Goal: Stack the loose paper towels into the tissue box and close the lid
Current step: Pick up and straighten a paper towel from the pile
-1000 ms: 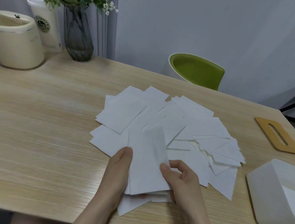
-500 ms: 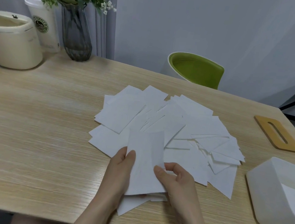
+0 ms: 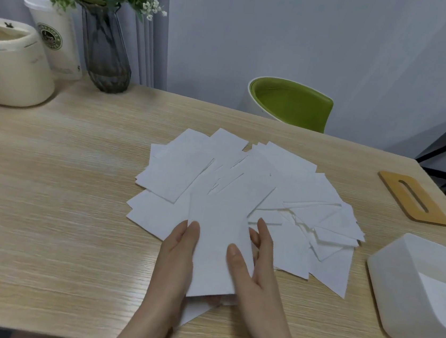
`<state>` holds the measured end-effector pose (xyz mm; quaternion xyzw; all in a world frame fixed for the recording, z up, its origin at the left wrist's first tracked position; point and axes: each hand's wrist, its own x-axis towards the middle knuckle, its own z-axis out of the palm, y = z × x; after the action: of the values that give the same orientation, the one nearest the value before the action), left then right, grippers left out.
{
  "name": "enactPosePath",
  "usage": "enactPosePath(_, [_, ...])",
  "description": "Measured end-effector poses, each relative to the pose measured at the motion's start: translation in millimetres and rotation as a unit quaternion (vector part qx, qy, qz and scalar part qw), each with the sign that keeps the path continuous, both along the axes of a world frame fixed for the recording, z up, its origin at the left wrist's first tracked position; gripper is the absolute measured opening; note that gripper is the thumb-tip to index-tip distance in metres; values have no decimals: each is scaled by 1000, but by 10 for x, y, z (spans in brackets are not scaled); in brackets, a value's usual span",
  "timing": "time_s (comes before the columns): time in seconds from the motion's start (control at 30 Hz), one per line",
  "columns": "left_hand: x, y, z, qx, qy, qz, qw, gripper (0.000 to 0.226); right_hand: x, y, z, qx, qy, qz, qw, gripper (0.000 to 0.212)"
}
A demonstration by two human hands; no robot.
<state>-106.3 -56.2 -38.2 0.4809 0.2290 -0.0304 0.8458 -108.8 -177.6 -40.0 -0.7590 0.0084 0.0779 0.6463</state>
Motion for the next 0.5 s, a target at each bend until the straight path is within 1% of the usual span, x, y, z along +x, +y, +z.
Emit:
enactPosePath(0.1, [-7,-45,-12,-5,7,-22,1000,21,-20,31,-16,8,-1,1,1000,60])
enactPosePath(0.17, [-10,-80,-27,10,-2,-33,999,17,-35,46,-9,18,5,1,1000,61])
enactPosePath(0.3, [-16,-84,-52,21,-33,-23,999,11,-14,-3,-23,26,-6,-28,999,64])
enactPosePath(0.43, [-4,-82,-98,43,-27,-18,999,20,17,-41,-34,-3,-19,-25,999,67])
enactPosePath(0.5, [1,-103,-114,44,-33,-13,998,21,17,-46,-22,1,-23,-29,999,66])
